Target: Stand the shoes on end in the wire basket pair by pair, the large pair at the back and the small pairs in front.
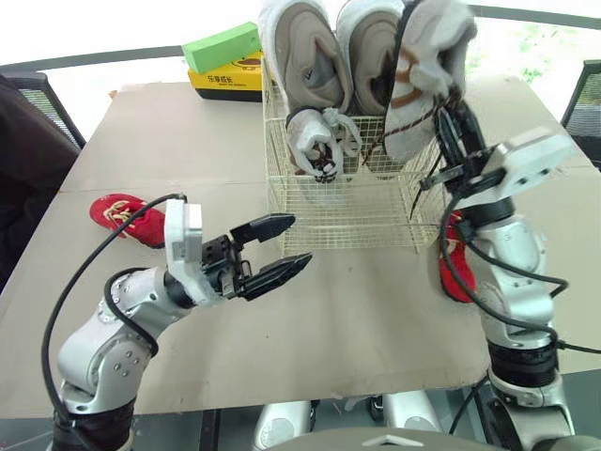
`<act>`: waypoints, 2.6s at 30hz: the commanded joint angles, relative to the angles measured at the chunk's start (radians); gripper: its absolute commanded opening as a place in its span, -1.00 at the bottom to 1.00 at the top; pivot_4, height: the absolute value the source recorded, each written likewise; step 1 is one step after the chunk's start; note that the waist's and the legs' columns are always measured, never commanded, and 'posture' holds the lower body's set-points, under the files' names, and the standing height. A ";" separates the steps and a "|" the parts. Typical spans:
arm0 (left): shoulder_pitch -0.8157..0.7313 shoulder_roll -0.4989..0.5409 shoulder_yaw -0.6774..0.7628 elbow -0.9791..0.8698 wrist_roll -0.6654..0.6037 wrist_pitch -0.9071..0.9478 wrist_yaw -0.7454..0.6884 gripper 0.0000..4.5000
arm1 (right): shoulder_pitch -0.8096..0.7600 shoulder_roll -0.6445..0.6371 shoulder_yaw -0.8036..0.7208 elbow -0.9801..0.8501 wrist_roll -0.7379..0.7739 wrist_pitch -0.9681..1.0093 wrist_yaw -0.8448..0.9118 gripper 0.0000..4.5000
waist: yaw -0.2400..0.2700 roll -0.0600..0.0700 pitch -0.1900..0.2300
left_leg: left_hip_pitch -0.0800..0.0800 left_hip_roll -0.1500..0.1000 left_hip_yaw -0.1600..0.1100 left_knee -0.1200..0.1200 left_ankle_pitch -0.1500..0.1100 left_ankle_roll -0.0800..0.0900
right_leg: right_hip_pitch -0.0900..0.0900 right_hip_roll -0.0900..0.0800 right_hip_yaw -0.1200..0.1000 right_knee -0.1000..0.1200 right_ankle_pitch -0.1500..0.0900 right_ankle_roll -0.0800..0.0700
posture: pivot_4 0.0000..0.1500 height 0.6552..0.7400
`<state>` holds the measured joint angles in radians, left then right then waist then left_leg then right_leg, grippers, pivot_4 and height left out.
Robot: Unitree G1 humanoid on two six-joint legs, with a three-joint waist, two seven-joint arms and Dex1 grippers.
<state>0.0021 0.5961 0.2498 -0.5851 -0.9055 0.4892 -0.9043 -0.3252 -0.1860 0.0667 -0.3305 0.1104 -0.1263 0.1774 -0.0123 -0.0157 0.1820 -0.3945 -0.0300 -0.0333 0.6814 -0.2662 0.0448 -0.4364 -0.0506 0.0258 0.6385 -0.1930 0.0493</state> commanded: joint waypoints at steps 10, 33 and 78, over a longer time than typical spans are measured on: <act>-0.094 0.011 -0.046 -0.305 -0.135 0.094 0.388 0.77 | 0.032 0.074 0.028 0.206 0.037 -0.132 0.076 -0.97 | -0.002 0.000 0.000 | 0.003 0.000 -0.001 0.000 0.000 -0.001 | 0.002 0.000 0.001 0.002 0.002 0.001 | 1.00 1.00; 0.002 0.126 0.053 -0.077 -0.103 0.024 0.305 0.77 | 0.180 -0.353 -0.093 -0.259 0.550 0.403 0.472 0.99 | -0.002 0.000 0.000 | 0.011 0.002 0.002 -0.005 0.000 0.000 | 0.009 0.002 0.002 -0.002 -0.002 0.002 | 1.00 1.00; -0.293 -0.448 0.140 0.651 0.734 -0.338 1.282 -0.57 | -0.036 -0.445 -0.035 -0.238 0.723 0.592 0.851 1.00 | 0.027 -0.008 -0.004 | 0.002 0.003 -0.004 -0.011 0.000 -0.001 | 0.004 -0.005 -0.006 -0.012 0.006 0.000 | 1.00 1.00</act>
<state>-0.3024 0.1478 0.3650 0.0902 -0.1905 0.1994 0.3590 -0.3506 -0.6238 0.0603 -0.5407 0.8193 0.4644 1.0362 0.0145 -0.0241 0.1779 -0.3922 -0.0272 -0.0373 0.6702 -0.2659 0.0437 -0.4325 -0.0556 0.0196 0.6260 -0.1874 0.0494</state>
